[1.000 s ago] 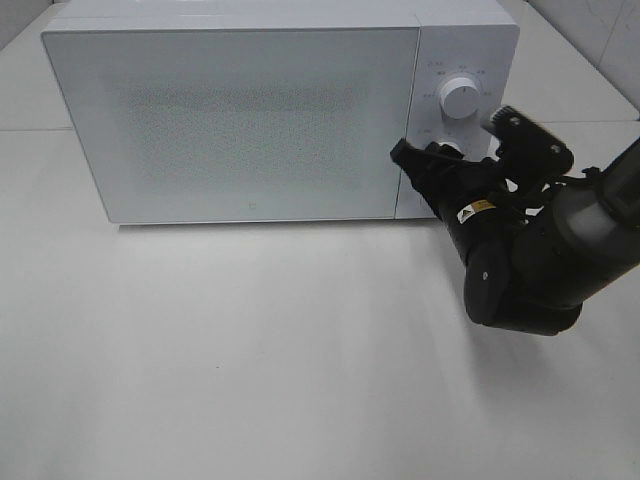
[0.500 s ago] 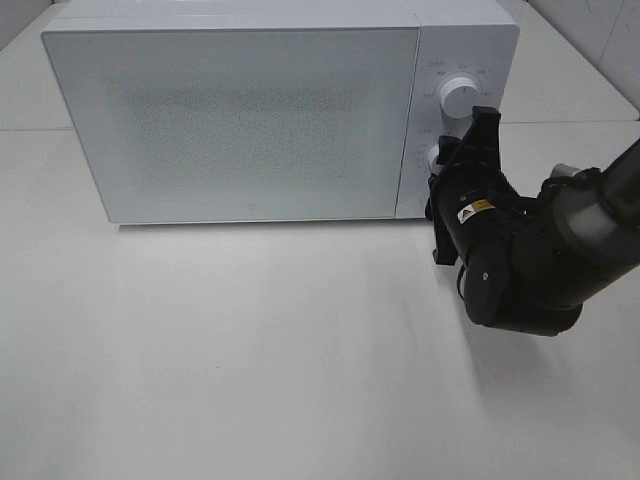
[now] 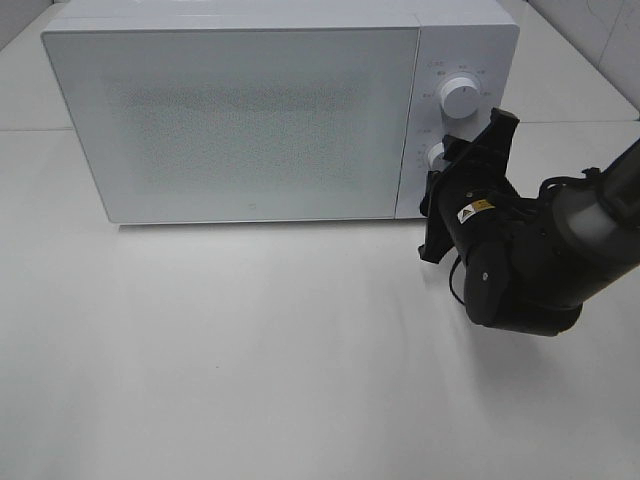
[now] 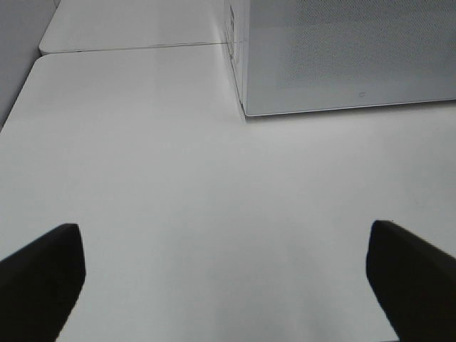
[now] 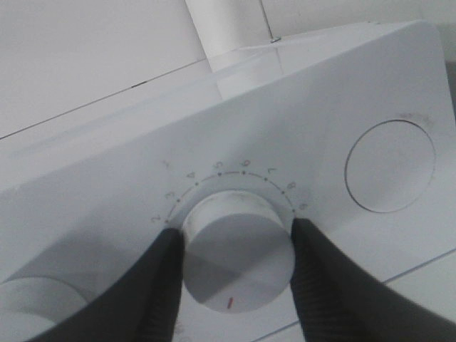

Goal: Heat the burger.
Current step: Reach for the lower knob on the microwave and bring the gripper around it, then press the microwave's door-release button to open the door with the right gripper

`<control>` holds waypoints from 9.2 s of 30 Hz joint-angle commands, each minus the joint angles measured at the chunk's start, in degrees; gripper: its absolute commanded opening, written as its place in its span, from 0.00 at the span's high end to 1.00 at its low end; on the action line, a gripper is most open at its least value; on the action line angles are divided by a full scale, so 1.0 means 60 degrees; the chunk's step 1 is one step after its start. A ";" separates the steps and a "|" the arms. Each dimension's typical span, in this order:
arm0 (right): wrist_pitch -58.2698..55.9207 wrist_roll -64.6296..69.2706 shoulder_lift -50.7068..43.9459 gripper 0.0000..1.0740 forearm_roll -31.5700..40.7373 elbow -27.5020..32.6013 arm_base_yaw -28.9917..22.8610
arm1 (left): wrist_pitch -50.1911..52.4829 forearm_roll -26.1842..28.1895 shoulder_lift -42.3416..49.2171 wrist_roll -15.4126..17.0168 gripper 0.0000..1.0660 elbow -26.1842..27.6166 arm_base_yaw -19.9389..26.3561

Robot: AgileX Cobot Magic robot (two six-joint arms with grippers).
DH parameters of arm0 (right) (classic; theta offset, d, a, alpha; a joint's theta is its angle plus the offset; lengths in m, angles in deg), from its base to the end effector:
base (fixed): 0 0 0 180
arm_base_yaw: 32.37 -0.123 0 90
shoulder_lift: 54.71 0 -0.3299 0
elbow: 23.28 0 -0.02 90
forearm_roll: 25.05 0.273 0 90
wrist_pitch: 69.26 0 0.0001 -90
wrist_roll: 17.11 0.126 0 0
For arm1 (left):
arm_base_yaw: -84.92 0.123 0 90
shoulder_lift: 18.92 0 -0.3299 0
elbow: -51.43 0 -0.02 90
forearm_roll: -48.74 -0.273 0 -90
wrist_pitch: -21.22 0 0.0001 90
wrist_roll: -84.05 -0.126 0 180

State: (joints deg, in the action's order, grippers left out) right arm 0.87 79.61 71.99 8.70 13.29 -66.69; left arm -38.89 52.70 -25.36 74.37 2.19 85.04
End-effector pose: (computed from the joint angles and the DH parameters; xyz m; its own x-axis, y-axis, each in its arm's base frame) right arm 0.3688 0.1721 0.1191 -0.0167 0.9617 0.2737 0.1091 -0.2704 0.9565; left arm -0.0003 -0.0075 0.2757 -0.4233 0.1329 -0.8962 0.1096 0.9894 0.0950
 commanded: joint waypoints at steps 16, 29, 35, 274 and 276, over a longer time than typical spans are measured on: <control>0.0029 0.0201 -0.0029 0.60 -0.0573 -0.0248 0.0048 | 0.0010 0.0019 0.0191 0.0048 0.02 -0.0010 0.0010; 0.0029 0.0420 -0.0029 0.53 -0.0573 -0.0210 0.0048 | 0.0010 0.0019 0.0191 0.0048 0.02 -0.0010 0.0010; 0.0029 0.0420 -0.0029 0.48 -0.0573 -0.0210 0.0048 | 0.0010 0.0019 0.0191 0.0048 0.02 -0.0010 0.0010; -1.4524 -1.5499 -1.8468 0.57 -0.8060 0.2521 0.4765 | 0.0010 0.0019 0.0162 0.0048 0.02 -0.0010 0.0010; -1.4286 -1.5499 -1.8201 0.57 -0.8098 0.2645 0.4765 | 0.0010 0.0019 0.0162 0.0048 0.02 -0.0010 0.0010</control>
State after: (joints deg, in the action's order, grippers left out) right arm -86.62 -13.27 -37.62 -38.80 28.70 -38.55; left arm -38.89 52.70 -25.36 74.37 2.19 85.04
